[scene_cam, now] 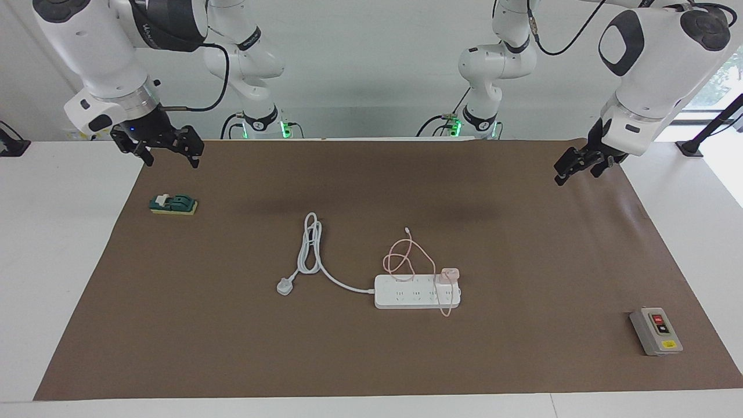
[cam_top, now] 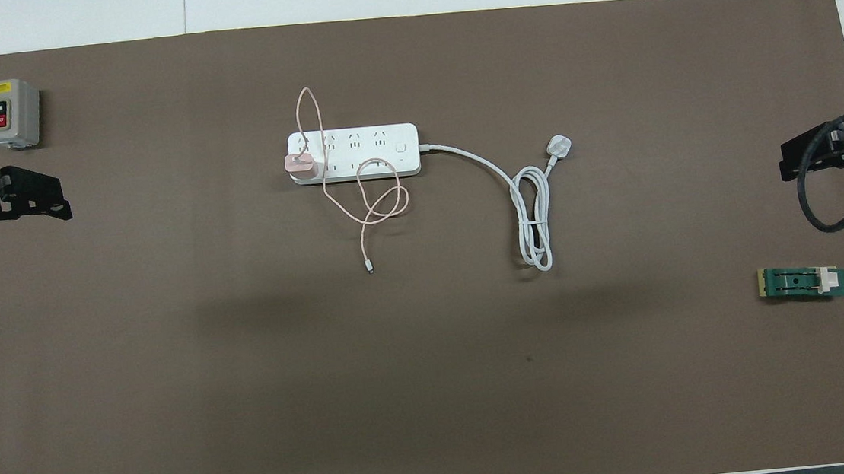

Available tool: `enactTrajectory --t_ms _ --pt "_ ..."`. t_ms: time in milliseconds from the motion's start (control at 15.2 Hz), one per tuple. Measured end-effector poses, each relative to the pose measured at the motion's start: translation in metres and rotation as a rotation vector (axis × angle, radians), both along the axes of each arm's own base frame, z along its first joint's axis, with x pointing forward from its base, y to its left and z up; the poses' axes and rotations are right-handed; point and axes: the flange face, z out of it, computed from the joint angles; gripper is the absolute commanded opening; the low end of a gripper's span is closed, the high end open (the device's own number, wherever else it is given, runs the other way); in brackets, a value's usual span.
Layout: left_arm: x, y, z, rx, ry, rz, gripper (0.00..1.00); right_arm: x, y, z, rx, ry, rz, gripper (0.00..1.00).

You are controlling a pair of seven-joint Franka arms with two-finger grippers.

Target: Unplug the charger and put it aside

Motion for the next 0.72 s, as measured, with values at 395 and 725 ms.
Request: enactTrajectory --t_ms 395,725 --pt "0.011 -0.048 -0.028 0.019 0.031 0.374 1.0 0.0 0.0 0.0 0.0 0.0 0.0 1.0" --pt "0.048 -0.084 -0.064 0.036 0.063 0.618 1.0 0.0 0.0 0.0 0.0 0.0 0.0 1.0"
